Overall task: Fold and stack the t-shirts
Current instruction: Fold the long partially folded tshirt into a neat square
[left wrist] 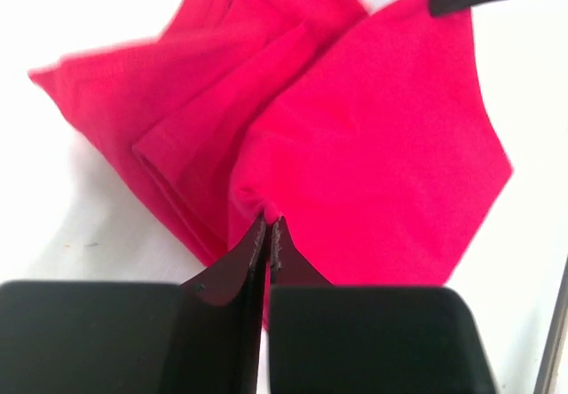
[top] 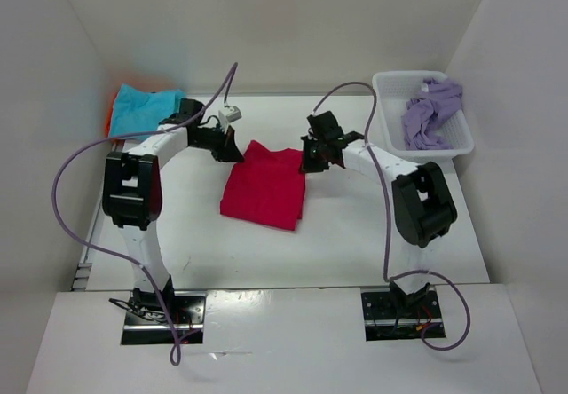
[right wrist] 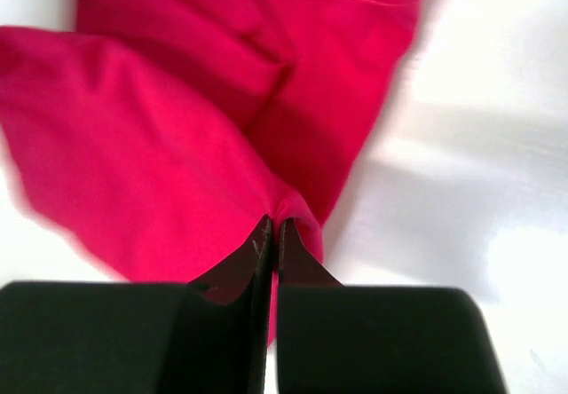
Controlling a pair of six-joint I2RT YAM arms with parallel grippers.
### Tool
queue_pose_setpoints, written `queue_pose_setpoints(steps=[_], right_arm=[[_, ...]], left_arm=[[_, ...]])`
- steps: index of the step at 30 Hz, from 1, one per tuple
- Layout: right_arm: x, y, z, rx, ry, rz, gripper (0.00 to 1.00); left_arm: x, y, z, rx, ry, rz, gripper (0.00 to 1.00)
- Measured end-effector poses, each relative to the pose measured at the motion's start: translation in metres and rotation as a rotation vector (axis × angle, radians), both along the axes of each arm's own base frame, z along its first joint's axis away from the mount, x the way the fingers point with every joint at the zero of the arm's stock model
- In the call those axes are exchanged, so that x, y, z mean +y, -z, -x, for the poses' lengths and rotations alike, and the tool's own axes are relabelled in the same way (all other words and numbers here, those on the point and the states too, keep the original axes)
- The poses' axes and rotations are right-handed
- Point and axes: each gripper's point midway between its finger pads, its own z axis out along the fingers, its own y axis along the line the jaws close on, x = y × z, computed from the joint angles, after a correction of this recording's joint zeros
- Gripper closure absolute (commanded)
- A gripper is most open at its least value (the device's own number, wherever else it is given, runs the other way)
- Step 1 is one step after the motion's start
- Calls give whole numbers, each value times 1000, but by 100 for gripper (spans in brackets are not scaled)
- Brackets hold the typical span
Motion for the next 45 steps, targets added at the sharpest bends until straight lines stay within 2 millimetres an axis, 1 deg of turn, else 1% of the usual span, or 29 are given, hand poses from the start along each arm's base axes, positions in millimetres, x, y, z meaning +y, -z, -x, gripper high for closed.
queue_pose_setpoints(steps=[4, 6, 8, 10, 12, 14, 15, 17, 19, 22, 24, 25, 26, 27, 28, 29, 30, 31, 32, 33, 34, 36, 37, 39, 41, 42, 43, 44, 45], right_arm=[[6, -58, 7, -109, -18, -61, 100], [7, -86, 10, -168, -19, -91, 100], [8, -106, 11, -210, -18, -112, 100], [8, -116, 9, -232, -13, -120, 100], [7, -114, 5, -230, -8, -119, 100], [6, -106, -5, -210, 0, -116, 100], [5, -98, -14, -193, 6, -116, 100], [-1, -79, -28, -160, 23, -111, 100], [-11, -53, -39, -109, 47, -102, 100], [-28, -21, -56, -43, 85, -95, 100], [-37, -6, -70, -19, 106, -102, 100], [-42, 1, -76, -8, 118, -108, 97], [-45, 5, -80, 0, 126, -115, 88], [-48, 8, -85, 8, 139, -128, 76], [-50, 10, -90, 15, 150, -140, 57], [-52, 11, -95, 17, 160, -152, 52], [-54, 10, -102, 11, 170, -163, 49], [-56, 8, -110, 3, 176, -175, 43], [-55, 5, -118, -9, 179, -185, 42], [-57, 1, -127, -26, 186, -192, 42], [-58, -4, -134, -42, 191, -194, 42], [-60, -17, -148, -82, 205, -197, 41], [-61, -24, -153, -103, 215, -193, 44], [-64, -35, -159, -137, 235, -187, 61], [-69, -37, -154, -142, 269, -167, 78], [-72, -36, -146, -137, 286, -154, 92], [-75, -30, -132, -118, 296, -139, 98], [-76, -24, -112, -88, 303, -122, 100], [-75, -20, -94, -66, 305, -111, 100]], left_arm=[[-2, -39, 0, -60, -5, 27, 100], [-4, -61, -7, -106, -9, 40, 100], [-6, -80, -13, -145, -14, 51, 100], [-8, -99, -21, -188, -18, 62, 100], [-11, -111, -28, -225, -19, 69, 100], [-11, -116, -33, -239, -24, 74, 100], [-12, -117, -37, -244, -26, 77, 100], [-13, -110, -46, -249, -31, 75, 100], [-14, -94, -57, -240, -40, 67, 100], [-14, -60, -72, -199, -61, 60, 100], [-17, -38, -82, -171, -71, 58, 100], [-19, -30, -89, -164, -74, 56, 99], [-20, -21, -98, -166, -77, 52, 96], [-22, -16, -105, -174, -80, 48, 91], [-24, -13, -112, -184, -83, 44, 86], [-26, -10, -118, -191, -87, 40, 82], [-29, -10, -124, -198, -92, 40, 70], [-32, -11, -130, -210, -98, 40, 61], [-34, -13, -136, -220, -105, 40, 52], [-35, -16, -142, -231, -116, 43, 47], [-37, -19, -147, -238, -126, 46, 39], [-37, -24, -153, -245, -152, 47, 32], [-34, -24, -155, -245, -166, 45, 29], [-27, -24, -160, -251, -193, 33, 22], [-17, -19, -157, -239, -214, 16, 18], [-11, -16, -153, -222, -223, 9, 11], [-6, -13, -148, -204, -228, 3, 7], [1, -12, -142, -186, -234, -1, 5], [7, -12, -137, -170, -237, -2, 5]])
